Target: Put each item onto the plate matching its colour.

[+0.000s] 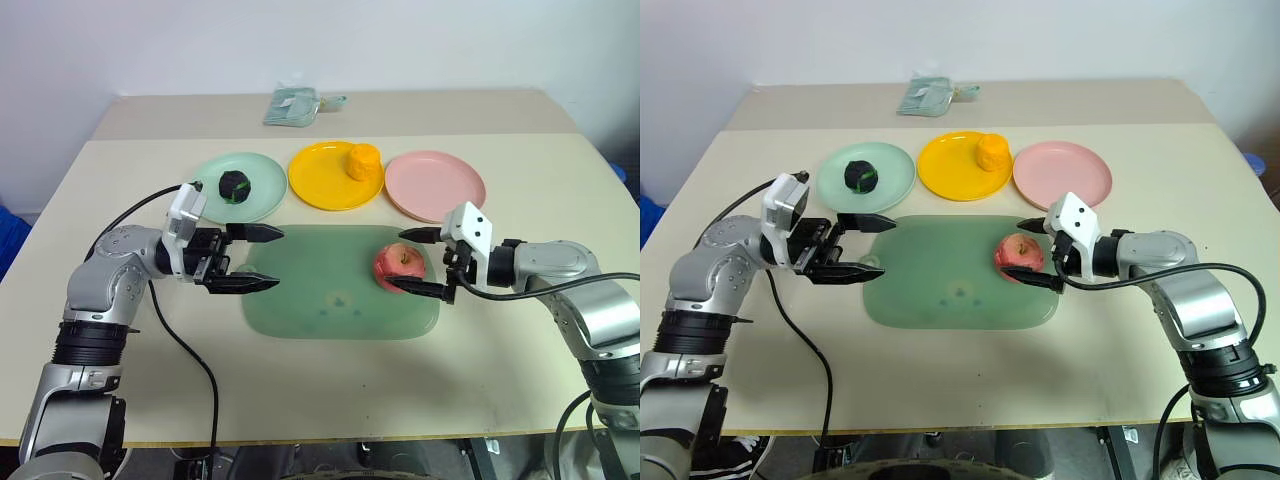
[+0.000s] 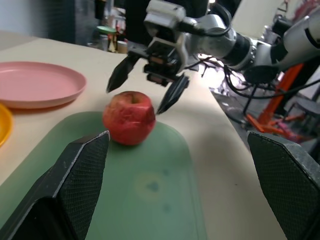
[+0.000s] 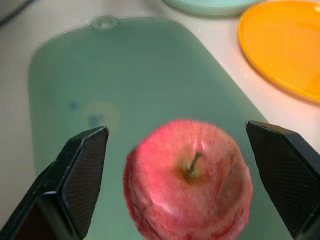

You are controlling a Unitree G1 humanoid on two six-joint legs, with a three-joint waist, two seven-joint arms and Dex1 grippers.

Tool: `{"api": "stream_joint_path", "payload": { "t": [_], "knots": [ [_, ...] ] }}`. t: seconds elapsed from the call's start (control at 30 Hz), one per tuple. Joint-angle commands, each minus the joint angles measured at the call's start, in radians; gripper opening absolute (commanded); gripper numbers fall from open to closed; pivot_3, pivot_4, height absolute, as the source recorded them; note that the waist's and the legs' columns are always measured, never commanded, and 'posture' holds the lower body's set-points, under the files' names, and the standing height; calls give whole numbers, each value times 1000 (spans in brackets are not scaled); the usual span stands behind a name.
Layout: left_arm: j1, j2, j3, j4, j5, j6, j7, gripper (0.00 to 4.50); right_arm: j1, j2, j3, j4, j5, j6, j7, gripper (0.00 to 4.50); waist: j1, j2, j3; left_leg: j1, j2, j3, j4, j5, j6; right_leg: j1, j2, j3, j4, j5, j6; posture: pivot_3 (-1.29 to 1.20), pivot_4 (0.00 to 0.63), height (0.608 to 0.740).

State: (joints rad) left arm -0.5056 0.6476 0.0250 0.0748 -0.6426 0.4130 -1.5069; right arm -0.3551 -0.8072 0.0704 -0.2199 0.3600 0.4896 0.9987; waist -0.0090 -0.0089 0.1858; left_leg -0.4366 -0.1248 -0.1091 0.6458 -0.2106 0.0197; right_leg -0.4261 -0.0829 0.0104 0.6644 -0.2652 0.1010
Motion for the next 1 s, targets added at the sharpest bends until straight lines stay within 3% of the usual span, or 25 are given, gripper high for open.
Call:
{"api": "stream_joint_path", "payload": {
  "t": [0.03, 0.07, 0.2, 0.33, 0.47, 0.57, 0.73, 0.83, 0.9, 1.0],
  "knots": [
    [-5, 4, 7, -52, -6, 9, 22, 4485, -3, -5, 24, 17, -48, -26, -4, 4500, -1, 0, 0, 0, 0, 0, 0, 0, 0, 0, 0, 0, 0, 0, 0, 0, 150, 740],
    [-6, 1, 7, -58, -7, 8, 29, 4485, -2, -5, 29, 22, -52, -17, -2, 4500, 0, 0, 0, 0, 0, 0, 0, 0, 0, 0, 0, 0, 0, 0, 0, 0, 150, 740],
    [-14, -17, 23, -63, -10, -2, 70, 4500, -12, 18, -9, 15, -20, -31, -3, 3323, 1, 0, 0, 0, 0, 0, 0, 0, 0, 0, 0, 0, 0, 0, 0, 0, 150, 740],
    [-57, -76, 63, -14, 1, -51, 172, 4500, -114, 111, -95, 87, 14, -29, -107, 3323, 0, 0, 0, 0, 0, 0, 0, 0, 0, 0, 0, 0, 0, 0, 0, 0, 150, 740],
    [-68, -112, 60, -7, 24, -86, 234, 4500, -238, 181, -148, 245, -69, -128, -276, 3323, -2, 0, 0, 0, 0, 0, 0, 3, -5, 0, 0, 0, 0, 1, 0, 0, 150, 740],
    [-69, -129, 44, 5, 71, -115, 287, 4500, -305, 196, -137, 389, -180, -211, -403, 3323, 3, 0, 0, 0, 0, 0, -1, 4, -6, -1, 0, 0, 0, 1, 0, 0, 150, 740],
    [-74, -133, 36, 69, 167, -234, 329, 4500, -356, 248, -87, 528, -263, -277, -465, 3323, -3, 0, 0, 0, 0, 1, -2, 4, -6, -1, 1, 1, 0, 1, 0, 0, 150, 740],
    [-57, -122, 45, 68, 179, -255, 337, 4500, -391, 288, -106, 585, -238, -265, -463, 4473, -8, 0, 0, 0, 0, 2, -3, 4, -7, -2, 1, 2, 0, 1, 0, 0, 150, 740],
    [-36, -113, 53, 53, 177, -259, 335, 4500, -404, 287, -89, 595, -276, -321, -474, 4473, -8, 1, 0, 0, 0, 2, -3, 4, -7, -3, 1, 3, 0, 1, 0, 0, 150, 740],
    [-9, -88, 88, 25, 132, -241, 318, 4500, -393, 313, -124, 508, -187, -356, -401, 4473, -7, 1, 1, 0, 0, 3, -3, 4, -7, -3, 1, 3, 0, 1, 0, 0, 150, 740]
  ]
}}
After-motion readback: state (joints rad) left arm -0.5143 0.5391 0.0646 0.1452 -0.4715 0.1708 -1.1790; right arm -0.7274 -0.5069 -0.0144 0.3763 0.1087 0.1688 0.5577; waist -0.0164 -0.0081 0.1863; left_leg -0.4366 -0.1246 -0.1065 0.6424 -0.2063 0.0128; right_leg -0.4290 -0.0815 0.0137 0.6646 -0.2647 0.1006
